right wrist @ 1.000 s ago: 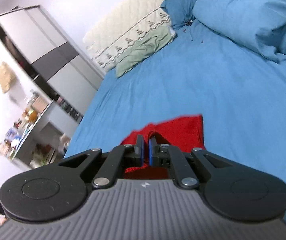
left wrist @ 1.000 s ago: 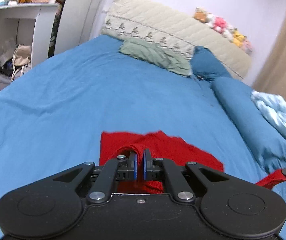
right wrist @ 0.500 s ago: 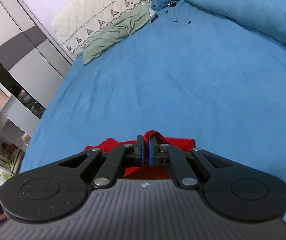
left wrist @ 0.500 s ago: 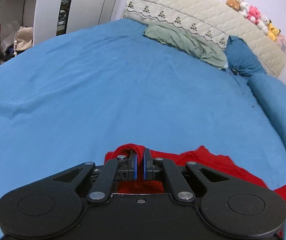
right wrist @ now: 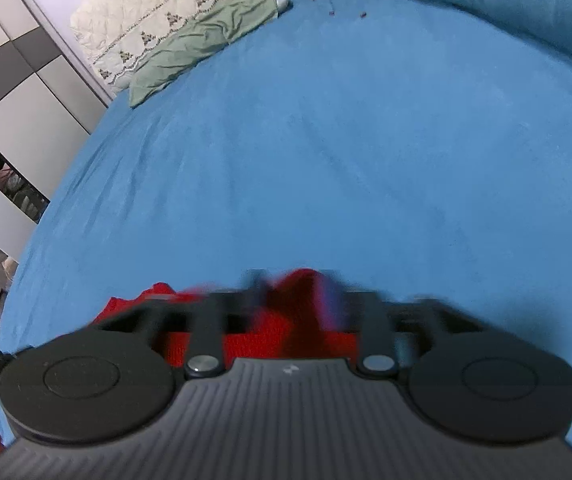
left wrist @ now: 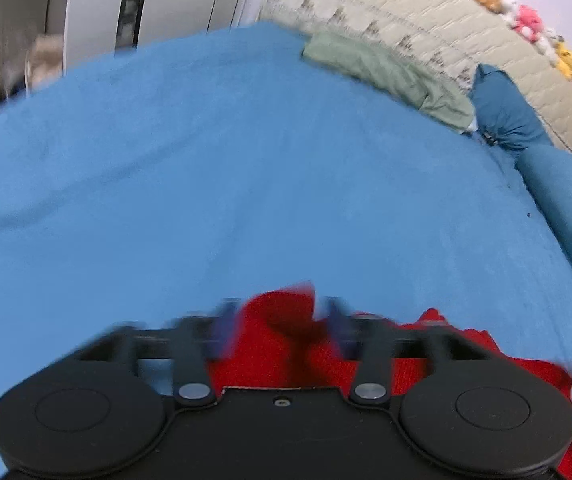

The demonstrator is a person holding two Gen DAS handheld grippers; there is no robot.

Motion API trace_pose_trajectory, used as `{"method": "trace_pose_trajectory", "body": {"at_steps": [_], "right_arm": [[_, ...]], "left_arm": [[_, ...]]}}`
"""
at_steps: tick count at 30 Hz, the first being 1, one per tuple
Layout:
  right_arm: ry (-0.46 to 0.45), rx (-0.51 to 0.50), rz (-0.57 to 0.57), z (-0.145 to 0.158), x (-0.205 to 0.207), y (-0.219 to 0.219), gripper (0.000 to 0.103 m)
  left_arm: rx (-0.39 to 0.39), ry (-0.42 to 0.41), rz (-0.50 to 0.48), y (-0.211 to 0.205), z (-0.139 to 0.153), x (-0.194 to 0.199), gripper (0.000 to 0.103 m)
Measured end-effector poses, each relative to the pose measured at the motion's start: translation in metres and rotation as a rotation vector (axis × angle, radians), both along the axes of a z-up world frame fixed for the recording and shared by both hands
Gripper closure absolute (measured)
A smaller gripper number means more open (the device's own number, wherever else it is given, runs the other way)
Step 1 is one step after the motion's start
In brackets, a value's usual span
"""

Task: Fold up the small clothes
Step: 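Lay the hem onto the collar and open both tools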

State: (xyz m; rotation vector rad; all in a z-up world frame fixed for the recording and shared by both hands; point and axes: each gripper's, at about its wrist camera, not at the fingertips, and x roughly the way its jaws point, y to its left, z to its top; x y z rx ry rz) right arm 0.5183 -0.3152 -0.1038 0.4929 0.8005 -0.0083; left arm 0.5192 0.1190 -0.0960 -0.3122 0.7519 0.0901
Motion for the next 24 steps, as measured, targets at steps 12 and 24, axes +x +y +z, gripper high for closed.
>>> {"method": "trace_pose_trajectory", "body": {"at_steps": [12,24], "right_arm": [[0.096,-0.164,0.22,-0.005,-0.072,0.064,0.011],[0.095,-0.152,0.094,0.013,-0.083,0.034,0.014]], "left_arm": [[0.171,0.205,-0.262,-0.034,-0.041,-0.071,0.021],[0.225,0.369,-0.31,-0.058,-0.036,-0.056,0.0]]}}
